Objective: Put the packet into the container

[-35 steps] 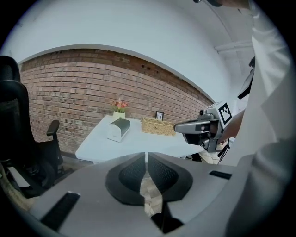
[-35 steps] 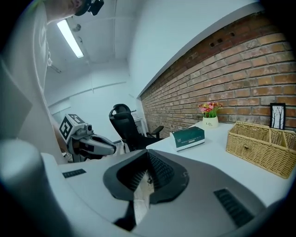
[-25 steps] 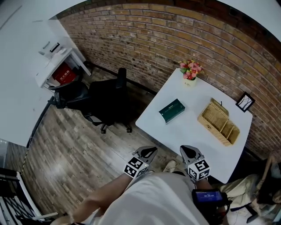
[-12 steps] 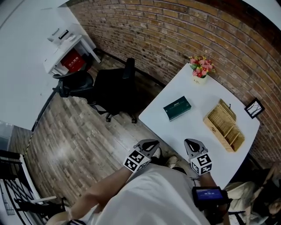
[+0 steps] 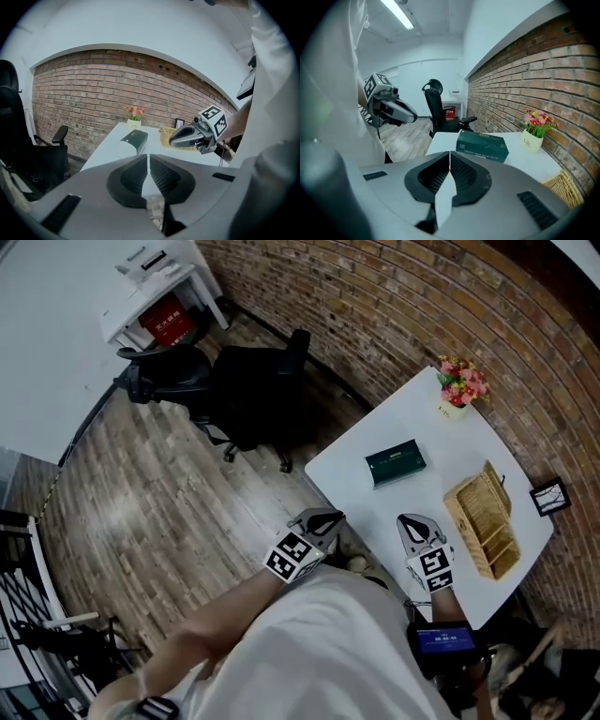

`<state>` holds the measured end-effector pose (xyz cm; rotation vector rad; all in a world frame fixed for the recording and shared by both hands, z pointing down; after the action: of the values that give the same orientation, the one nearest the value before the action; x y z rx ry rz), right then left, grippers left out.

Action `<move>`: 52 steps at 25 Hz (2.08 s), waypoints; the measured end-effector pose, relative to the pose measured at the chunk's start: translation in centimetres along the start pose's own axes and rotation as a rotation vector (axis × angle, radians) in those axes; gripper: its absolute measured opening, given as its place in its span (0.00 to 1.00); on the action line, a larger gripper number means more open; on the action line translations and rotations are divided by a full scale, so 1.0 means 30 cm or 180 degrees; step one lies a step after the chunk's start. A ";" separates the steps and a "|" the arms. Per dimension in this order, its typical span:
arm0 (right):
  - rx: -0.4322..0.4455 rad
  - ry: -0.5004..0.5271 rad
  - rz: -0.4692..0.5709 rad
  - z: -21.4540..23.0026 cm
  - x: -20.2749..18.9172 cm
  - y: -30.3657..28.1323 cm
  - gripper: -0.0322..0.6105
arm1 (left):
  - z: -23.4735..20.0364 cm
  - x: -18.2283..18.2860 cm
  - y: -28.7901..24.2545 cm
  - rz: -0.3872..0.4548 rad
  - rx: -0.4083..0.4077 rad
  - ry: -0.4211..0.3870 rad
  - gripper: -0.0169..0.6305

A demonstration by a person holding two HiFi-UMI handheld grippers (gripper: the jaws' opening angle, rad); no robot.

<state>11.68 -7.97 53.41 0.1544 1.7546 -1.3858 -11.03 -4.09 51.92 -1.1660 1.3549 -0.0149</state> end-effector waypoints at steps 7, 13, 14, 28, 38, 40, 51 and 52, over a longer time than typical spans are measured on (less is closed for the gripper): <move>0.0193 0.0587 -0.0343 0.069 0.063 -0.093 0.07 | -0.054 -0.018 0.006 0.0028 0.0113 0.0174 0.07; 0.0209 0.1394 -0.0657 0.160 0.117 -0.164 0.07 | -0.080 -0.036 0.000 0.0068 0.0212 0.0332 0.07; 0.0217 0.1526 -0.0692 0.177 0.128 -0.172 0.07 | -0.081 -0.037 -0.001 0.0082 0.0230 0.0355 0.07; 0.0757 0.3180 -0.1252 0.303 0.266 -0.290 0.31 | -0.117 -0.088 0.042 0.0194 0.0523 0.0683 0.07; 0.1134 0.3763 -0.2145 0.328 0.280 -0.438 0.62 | -0.129 -0.122 0.072 0.0163 0.0657 0.0818 0.07; 0.1114 0.3883 -0.2285 0.335 0.268 -0.454 0.62 | -0.132 -0.124 0.073 0.0153 0.0665 0.0826 0.07; 0.0848 0.3699 -0.2302 0.306 0.246 -0.435 0.56 | -0.145 -0.109 0.091 0.0166 0.0589 0.0740 0.07; 0.0825 0.3653 -0.2290 0.300 0.251 -0.438 0.56 | -0.152 -0.107 0.097 0.0169 0.0592 0.0726 0.07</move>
<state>4.45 -23.40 57.86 0.5953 2.6973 -2.3166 -17.12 -3.60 53.38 -0.9932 1.5495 -0.2373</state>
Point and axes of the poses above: the fingertips, and each gripper's own axes: y backward along the fingers, z to its right, x out of its top, the point moved 8 cm from there along y, backward along the fingers, and after that the axes turned 12 degrees about -z, right-handed, at the moved point
